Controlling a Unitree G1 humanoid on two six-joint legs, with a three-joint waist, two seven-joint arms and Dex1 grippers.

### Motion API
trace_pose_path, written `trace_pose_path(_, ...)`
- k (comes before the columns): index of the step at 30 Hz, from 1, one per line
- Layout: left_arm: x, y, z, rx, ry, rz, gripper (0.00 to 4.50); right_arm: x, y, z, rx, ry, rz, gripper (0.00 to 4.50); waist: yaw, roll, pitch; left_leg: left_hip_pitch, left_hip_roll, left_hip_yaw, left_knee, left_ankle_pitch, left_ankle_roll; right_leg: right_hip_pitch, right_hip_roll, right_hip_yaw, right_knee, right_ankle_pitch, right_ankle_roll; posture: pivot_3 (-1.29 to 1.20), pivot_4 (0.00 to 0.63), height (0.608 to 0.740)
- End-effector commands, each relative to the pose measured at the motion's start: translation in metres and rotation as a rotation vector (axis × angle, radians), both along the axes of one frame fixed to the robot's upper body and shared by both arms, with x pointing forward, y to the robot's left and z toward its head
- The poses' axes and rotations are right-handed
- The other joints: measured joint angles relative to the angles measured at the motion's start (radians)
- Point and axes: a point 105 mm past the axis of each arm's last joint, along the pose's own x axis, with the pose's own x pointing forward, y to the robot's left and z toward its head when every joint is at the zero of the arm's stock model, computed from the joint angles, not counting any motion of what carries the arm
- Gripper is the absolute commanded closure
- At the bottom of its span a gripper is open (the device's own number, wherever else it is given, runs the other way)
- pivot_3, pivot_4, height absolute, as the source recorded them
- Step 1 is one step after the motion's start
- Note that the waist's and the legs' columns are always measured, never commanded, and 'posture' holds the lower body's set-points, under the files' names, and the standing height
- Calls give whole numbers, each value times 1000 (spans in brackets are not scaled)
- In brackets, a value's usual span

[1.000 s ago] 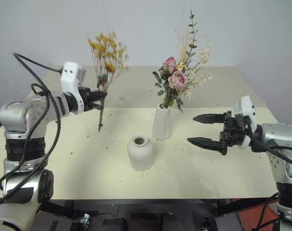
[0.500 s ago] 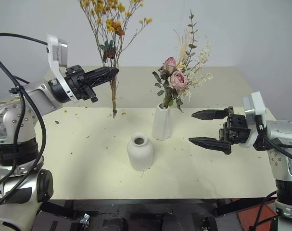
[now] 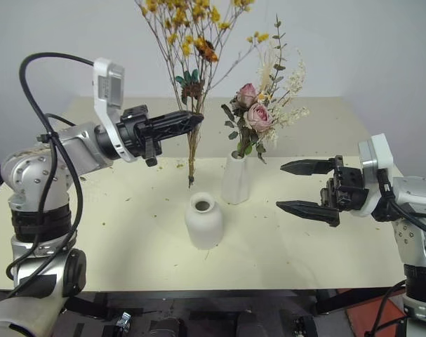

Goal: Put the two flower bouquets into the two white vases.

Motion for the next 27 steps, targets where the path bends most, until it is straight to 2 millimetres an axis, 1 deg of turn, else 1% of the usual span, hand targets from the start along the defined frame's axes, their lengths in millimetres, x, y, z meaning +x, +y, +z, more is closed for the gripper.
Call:
trace_pose_path(1,-8,-5,10,-26,-54,-46,4446,-4,-1,11,-12,-50,-8,0,-1,0,0,0,0,0,0,0,0,0,0,0,0,0,0,0,150,740)
trace_pose_path(4,-9,-10,8,-23,-47,-67,4446,-3,0,11,-12,-52,-14,0,0,0,0,0,0,0,0,0,0,0,0,0,0,0,0,0,150,740)
trace_pose_path(14,-4,-24,-16,22,3,-94,4446,-5,-1,11,-12,-56,-30,0,0,0,0,0,0,0,0,0,0,0,0,0,0,0,0,0,150,740)
trace_pose_path(19,-4,-26,-25,40,15,-96,4446,-6,-1,11,-11,-55,-36,0,0,0,0,0,0,0,0,0,0,0,0,0,0,0,0,0,150,740)
trace_pose_path(27,-2,-22,-43,63,19,-73,4446,-5,0,7,-11,-45,-44,0,0,0,0,0,0,0,0,0,0,0,0,0,0,0,0,0,150,740)
